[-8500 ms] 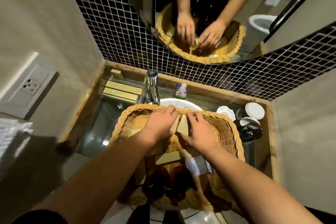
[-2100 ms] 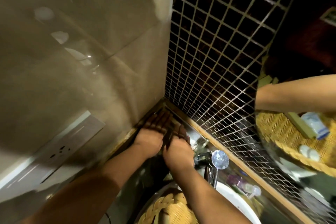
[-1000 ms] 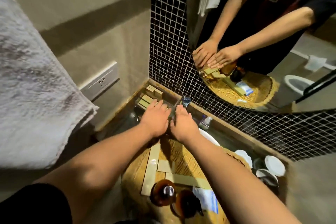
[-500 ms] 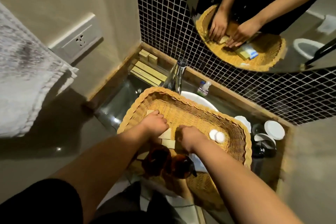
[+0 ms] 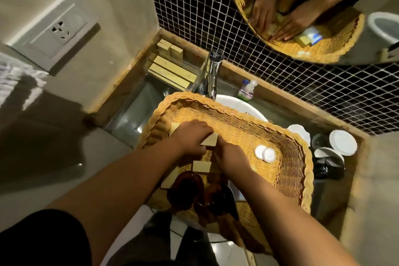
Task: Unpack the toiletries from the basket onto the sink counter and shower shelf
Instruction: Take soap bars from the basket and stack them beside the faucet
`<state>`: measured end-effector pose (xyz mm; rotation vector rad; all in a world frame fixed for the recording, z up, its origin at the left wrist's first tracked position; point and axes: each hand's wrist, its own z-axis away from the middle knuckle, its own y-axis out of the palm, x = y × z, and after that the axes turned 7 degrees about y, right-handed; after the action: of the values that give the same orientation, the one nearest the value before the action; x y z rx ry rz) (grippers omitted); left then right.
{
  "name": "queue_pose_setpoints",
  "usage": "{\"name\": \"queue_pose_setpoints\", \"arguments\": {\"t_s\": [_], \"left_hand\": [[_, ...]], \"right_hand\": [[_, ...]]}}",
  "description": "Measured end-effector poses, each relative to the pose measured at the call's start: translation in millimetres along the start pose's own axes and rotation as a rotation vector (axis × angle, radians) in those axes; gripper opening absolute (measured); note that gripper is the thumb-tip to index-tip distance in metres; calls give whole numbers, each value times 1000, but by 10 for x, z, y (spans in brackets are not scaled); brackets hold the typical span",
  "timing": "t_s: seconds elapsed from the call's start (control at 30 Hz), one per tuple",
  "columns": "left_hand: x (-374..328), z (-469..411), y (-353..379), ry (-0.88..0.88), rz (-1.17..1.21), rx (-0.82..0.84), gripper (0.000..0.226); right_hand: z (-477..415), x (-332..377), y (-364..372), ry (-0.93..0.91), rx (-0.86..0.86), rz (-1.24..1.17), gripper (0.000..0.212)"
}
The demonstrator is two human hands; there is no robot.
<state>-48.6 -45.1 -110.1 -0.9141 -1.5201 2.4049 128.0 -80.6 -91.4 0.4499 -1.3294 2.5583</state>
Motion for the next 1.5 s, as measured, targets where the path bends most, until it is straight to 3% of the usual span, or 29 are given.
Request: {"name": "queue_pose_setpoints", "arguments": {"t_s": [0.13,0.3,0.43,0.53,0.7,1.03,1.23,1.5], "left_hand": [[31,-45,-38,-2,295,40,67],[137,61,-349,-69,511,48,55],[134,106,-595,-34,528,42,46],[99,157,-750,-71,664,-85,36],[80,251,-1035,-144,882,-288,22],[460,366,-1378,-165,581,-449,53],[768,228,-1477,-229,529,-636,53],[1175,-118,-1526,-382,432,-705,60]], "right_hand": [[-23,-53,-59,9,-106,-51,60],[-65,17,-290,-44,-116,-141,30],[-113,177,-447,-40,-194,-225,33],[-134,327,-587,-25,-284,-293,41],[-109,668,-900,-176,-380,-277,24],[-313,1317,-1140,-260,-438,-225,27],[-577,1637,-1187,-295,-556,-229,30],[-1329,1840,-1126,-236,-582,-320,30]]}}
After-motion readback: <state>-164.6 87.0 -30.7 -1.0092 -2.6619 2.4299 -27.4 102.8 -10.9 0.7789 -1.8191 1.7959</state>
